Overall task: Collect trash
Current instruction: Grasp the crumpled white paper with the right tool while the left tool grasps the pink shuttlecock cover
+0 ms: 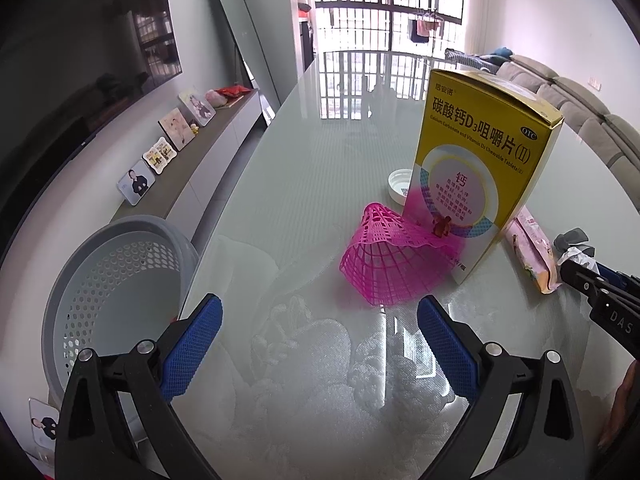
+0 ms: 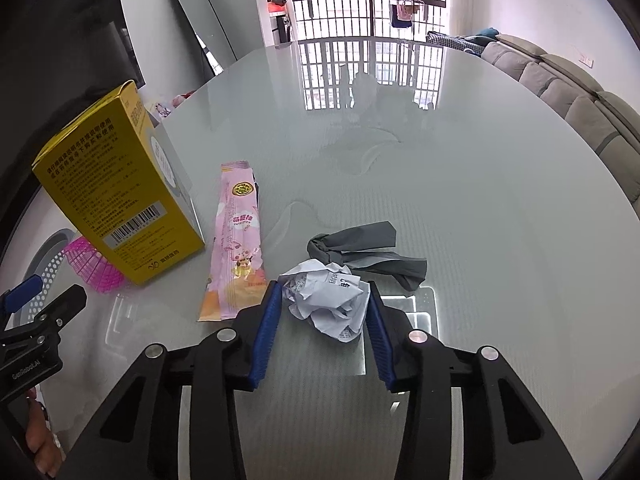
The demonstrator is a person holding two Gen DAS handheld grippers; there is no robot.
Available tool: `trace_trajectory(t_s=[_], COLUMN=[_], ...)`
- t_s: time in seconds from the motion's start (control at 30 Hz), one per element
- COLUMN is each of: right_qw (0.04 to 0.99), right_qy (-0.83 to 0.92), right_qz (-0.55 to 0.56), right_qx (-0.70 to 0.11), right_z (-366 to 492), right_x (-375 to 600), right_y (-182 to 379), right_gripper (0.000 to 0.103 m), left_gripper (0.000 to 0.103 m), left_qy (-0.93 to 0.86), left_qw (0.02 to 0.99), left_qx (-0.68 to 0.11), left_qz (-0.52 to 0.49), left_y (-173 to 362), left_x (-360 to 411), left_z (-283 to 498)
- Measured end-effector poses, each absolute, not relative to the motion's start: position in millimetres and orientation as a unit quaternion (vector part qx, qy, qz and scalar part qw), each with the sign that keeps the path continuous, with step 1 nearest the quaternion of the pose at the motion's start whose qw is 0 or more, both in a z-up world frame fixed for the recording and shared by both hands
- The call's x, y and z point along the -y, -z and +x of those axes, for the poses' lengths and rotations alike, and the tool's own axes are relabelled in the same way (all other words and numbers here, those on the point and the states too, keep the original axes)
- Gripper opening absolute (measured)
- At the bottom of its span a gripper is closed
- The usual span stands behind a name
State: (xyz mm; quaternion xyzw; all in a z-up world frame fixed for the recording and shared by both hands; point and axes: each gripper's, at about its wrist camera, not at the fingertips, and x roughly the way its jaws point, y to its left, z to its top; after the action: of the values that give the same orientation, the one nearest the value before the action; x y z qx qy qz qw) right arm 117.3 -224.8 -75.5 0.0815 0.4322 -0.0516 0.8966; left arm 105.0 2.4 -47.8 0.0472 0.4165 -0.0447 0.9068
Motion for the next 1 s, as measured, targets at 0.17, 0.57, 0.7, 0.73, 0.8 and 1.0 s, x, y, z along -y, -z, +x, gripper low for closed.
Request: trace_trajectory(t_s=[0.17, 0.57, 0.7, 0.73, 0.8, 1.0], right_qw=[0.904, 0.905, 0.904, 0.904, 0.903, 0.903], right_qy=[0.049, 0.04, 0.036, 0.036, 0.035, 0.034], right_qz=[0.089, 0.111, 0.113, 0.113, 0.113, 0.112], right_qx=[-0.416, -0.408, -0.411, -0.412, -0.413, -0.413], right_z=[107, 97, 96, 96, 96, 95], right_x=[225, 233, 235, 235, 236, 236], right_y=[67, 64, 64, 65, 65, 65], right_gripper=[0.038, 0.038, 0.038, 0.038, 0.038, 0.038], left_gripper=[0.096, 0.096, 0.096, 0.096, 0.096, 0.096], left_qy=[0.045, 0.009, -0.017, -0.022, -0.033, -0.049], left_qw=[0.907, 0.908, 0.908, 0.909, 0.909, 0.911], left_qx=[-0.417, -0.415, -0.414, -0.413, -0.411, -0.407], left_qz=[0.045, 0.059, 0.058, 0.057, 0.056, 0.053], left_y=[47, 53, 53, 53, 52, 49], left_x=[-2, -8, -22, -26, -33, -47], left_z=[103, 131, 142, 145, 148, 153])
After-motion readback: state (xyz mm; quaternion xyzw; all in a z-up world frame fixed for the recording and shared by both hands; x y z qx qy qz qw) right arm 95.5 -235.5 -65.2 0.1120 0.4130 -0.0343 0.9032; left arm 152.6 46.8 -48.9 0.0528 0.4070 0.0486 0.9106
